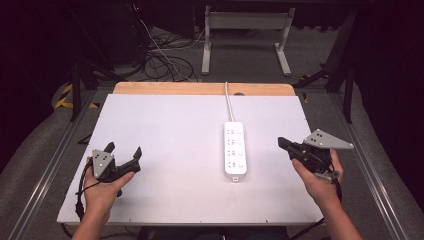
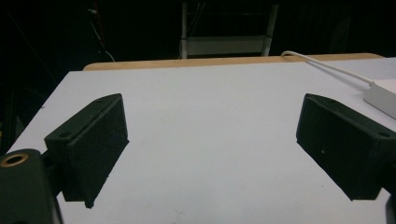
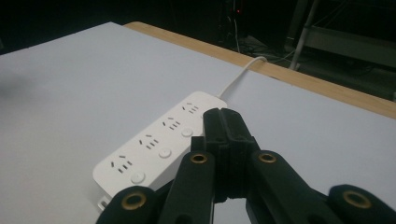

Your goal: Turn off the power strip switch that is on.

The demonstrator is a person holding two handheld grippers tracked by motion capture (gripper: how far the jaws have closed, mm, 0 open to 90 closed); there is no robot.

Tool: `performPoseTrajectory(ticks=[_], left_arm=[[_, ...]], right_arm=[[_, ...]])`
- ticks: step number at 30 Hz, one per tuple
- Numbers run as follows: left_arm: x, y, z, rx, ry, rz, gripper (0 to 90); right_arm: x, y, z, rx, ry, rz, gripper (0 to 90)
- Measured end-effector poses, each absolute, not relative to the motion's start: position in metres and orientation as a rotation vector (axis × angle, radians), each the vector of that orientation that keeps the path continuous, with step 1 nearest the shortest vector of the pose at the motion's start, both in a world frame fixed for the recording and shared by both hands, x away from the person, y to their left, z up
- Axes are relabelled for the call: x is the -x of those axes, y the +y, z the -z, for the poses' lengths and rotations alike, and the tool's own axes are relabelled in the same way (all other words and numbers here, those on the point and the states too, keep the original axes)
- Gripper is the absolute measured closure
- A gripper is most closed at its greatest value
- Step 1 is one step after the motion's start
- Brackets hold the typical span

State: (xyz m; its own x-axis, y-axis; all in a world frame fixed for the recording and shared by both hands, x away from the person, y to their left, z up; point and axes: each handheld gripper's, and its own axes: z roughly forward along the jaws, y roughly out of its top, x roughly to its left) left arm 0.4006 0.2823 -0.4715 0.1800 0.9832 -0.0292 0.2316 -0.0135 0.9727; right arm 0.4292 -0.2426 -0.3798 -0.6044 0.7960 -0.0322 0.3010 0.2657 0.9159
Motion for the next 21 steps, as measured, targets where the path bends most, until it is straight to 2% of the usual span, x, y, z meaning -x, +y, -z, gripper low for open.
performPoseTrajectory(ticks=[6, 21], left_arm=[[-0.401, 0.281, 0.472, -1.464, 1.241, -0.943, 9.6], [-0.4, 0.283, 0.473, -1.469, 1.253, -0.947, 10.1]], right_arm=[[-0.444, -0.221, 0.362, -0.993, 2.092, -1.301, 90.0], [-0.485, -0.181, 0.36, -1.016, 2.187, -1.232, 90.0]])
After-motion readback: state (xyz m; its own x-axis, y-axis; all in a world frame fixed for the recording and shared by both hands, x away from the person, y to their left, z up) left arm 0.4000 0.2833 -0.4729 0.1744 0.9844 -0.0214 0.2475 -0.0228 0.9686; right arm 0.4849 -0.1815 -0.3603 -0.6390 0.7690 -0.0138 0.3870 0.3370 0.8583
